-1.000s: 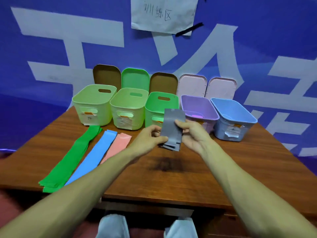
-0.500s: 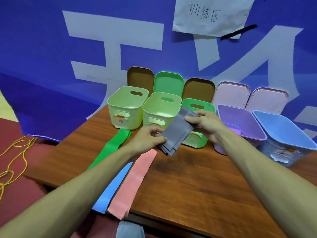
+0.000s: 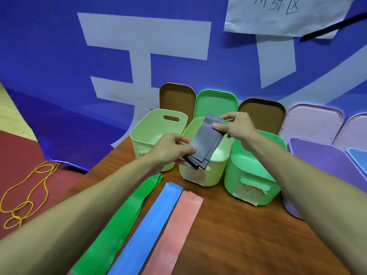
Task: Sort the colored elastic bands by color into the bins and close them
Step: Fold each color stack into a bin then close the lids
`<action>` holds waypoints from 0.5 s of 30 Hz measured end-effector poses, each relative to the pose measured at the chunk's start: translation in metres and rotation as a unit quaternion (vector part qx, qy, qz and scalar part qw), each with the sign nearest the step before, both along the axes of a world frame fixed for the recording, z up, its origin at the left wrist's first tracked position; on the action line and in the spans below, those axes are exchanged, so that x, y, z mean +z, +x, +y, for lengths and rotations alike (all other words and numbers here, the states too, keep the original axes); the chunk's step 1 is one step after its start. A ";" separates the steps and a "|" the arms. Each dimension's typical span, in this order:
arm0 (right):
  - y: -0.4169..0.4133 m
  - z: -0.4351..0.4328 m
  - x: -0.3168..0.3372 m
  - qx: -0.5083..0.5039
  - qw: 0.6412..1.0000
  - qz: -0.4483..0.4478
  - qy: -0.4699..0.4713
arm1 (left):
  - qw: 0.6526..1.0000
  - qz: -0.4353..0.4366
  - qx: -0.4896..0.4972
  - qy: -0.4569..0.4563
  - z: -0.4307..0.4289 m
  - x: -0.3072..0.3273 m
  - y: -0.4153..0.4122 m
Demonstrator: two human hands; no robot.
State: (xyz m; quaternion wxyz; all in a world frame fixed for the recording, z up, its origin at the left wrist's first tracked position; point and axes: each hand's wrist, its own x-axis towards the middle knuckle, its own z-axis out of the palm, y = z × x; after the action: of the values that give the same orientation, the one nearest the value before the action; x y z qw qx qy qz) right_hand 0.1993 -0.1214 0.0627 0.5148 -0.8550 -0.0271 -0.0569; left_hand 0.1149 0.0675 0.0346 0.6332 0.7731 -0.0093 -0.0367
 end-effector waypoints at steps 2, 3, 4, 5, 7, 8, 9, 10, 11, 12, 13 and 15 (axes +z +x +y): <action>0.030 0.000 -0.006 -0.004 0.999 0.017 -0.027 | 0.999 0.003 0.000 0.051 -0.005 -0.001 0.027; 0.043 0.000 -0.009 -0.007 0.998 0.021 -0.050 | 0.996 -0.003 0.000 0.089 -0.007 -0.003 0.041; 0.057 -0.001 -0.014 -0.008 0.996 0.019 -0.090 | 0.991 -0.015 -0.002 0.133 -0.009 -0.005 0.055; 0.067 -0.001 -0.019 -0.007 0.990 0.009 -0.142 | 0.983 -0.029 -0.008 0.179 -0.010 -0.007 0.068; 0.085 0.000 -0.028 0.012 0.973 -0.007 -0.232 | 0.962 -0.049 -0.030 0.266 -0.013 -0.010 0.091; 0.093 0.001 -0.032 0.025 0.965 -0.010 -0.260 | 0.948 -0.057 -0.047 0.310 -0.016 -0.010 0.100; 0.100 0.002 -0.036 0.036 0.960 -0.009 -0.278 | 0.932 -0.062 -0.064 0.351 -0.019 -0.011 0.108; 0.107 0.004 -0.038 0.045 0.954 -0.006 -0.295 | 0.918 -0.062 -0.079 0.384 -0.023 -0.012 0.115; 0.112 0.006 -0.041 0.053 0.947 -0.001 -0.316 | 0.905 -0.057 -0.094 0.410 -0.027 -0.014 0.121; 0.117 0.008 -0.044 0.062 0.937 0.008 -0.342 | 0.893 -0.049 -0.109 0.434 -0.031 -0.017 0.125; 0.120 0.011 -0.047 0.073 0.925 0.018 -0.374 | 0.878 -0.040 -0.126 0.460 -0.035 -0.021 0.129; 0.122 0.015 -0.054 0.086 0.901 0.033 -0.425 | 0.833 -0.030 -0.153 0.531 -0.042 -0.031 0.133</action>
State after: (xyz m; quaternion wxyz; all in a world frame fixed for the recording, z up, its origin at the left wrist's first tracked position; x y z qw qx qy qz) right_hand 0.3214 -0.1064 0.0091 0.1061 -0.9883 -0.1045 0.0327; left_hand 0.2484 0.0253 0.0033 0.1114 0.9797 -0.1256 -0.1094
